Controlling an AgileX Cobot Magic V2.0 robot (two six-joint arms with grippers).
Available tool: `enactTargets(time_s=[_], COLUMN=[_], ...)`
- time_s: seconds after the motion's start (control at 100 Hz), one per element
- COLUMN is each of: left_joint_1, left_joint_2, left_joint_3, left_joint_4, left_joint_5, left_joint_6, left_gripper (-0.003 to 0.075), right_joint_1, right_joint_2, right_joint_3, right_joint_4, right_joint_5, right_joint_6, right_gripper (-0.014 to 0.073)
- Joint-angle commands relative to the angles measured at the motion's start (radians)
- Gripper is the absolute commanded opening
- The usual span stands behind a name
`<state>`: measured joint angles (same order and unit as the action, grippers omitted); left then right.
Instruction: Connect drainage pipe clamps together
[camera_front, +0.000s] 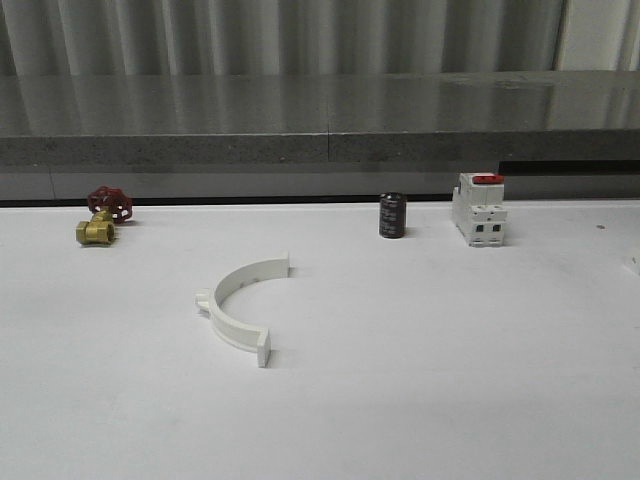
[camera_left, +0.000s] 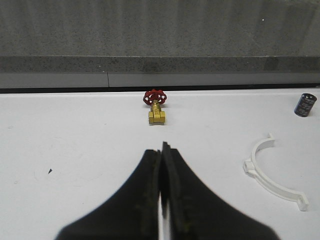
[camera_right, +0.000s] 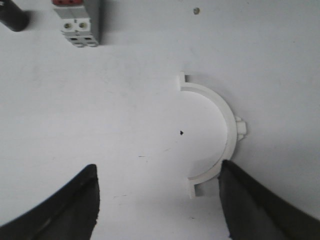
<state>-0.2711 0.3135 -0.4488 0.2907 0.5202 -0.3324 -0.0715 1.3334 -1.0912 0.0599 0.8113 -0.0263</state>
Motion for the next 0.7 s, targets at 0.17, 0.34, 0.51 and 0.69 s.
enactTargets(time_s=[0.17, 0.34, 0.51, 0.69], left_joint_1=[0.004, 0.004, 0.004, 0.004], left_joint_2=[0.009, 0.009, 0.009, 0.009], left_joint_3=[-0.026, -0.026, -0.026, -0.026], left_joint_4=[0.008, 0.008, 0.008, 0.008], left_joint_5=[-0.067, -0.067, -0.067, -0.067], left_joint_6=[-0.001, -0.001, -0.001, -0.001], left_gripper=[-0.0021, -0.0021, -0.0021, -0.0021], right_joint_1=[-0.183, -0.256, -0.279, -0.279], right_joint_2=[0.153, 0.262, 0.354, 0.425], right_joint_3=[-0.083, -0.088, -0.088, -0.088], right_joint_4=[0.172, 0.192, 0.192, 0.192], right_joint_5=[-0.042, -0.061, -0.081, -0.128], right_joint_6=[-0.196, -0.234, -0.242, -0.267], right_gripper=[0.0511, 0.0511, 0.0511, 0.0511])
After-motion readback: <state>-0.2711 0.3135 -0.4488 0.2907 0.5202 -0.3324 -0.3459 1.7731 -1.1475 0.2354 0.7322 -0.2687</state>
